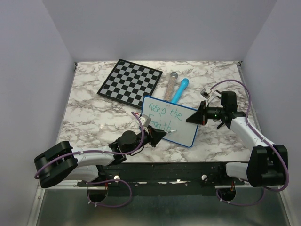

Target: Write a sentence on the whiteboard

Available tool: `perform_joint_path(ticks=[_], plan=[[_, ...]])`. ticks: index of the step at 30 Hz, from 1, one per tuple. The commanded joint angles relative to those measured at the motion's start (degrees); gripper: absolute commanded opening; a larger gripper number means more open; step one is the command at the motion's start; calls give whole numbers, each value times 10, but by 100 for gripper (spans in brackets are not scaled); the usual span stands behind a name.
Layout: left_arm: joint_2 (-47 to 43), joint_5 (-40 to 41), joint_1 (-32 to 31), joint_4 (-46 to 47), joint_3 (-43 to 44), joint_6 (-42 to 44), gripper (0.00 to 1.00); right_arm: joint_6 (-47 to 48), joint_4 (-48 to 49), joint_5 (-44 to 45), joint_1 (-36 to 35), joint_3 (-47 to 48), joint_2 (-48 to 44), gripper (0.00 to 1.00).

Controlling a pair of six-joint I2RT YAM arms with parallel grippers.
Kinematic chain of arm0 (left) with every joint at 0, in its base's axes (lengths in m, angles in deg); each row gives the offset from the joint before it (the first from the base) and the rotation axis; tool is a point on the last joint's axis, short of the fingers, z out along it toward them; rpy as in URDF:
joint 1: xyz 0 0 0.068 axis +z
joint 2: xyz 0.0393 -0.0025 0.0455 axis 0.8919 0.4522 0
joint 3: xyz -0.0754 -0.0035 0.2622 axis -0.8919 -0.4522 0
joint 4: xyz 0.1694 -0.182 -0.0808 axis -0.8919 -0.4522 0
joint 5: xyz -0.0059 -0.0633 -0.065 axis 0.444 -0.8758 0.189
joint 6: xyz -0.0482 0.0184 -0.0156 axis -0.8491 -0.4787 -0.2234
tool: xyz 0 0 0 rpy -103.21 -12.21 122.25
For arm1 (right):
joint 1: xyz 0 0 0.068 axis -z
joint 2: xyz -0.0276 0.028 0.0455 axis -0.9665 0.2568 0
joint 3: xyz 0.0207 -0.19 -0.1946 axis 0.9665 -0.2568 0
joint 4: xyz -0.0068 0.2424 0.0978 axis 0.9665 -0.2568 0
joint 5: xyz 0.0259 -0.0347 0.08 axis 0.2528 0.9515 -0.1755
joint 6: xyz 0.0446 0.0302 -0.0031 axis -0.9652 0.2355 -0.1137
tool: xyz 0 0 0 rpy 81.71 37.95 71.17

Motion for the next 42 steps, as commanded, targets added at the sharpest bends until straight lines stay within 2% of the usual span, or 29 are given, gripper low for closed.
perform_joint_path(ticks=[1,42], plan=[[-9,18,-2,15,-2,10,0,-7,19,-36,-3,24,0,1],[-42,26,-4,-22,7,17,0,-1,14,-35,-3,27,-6,1]])
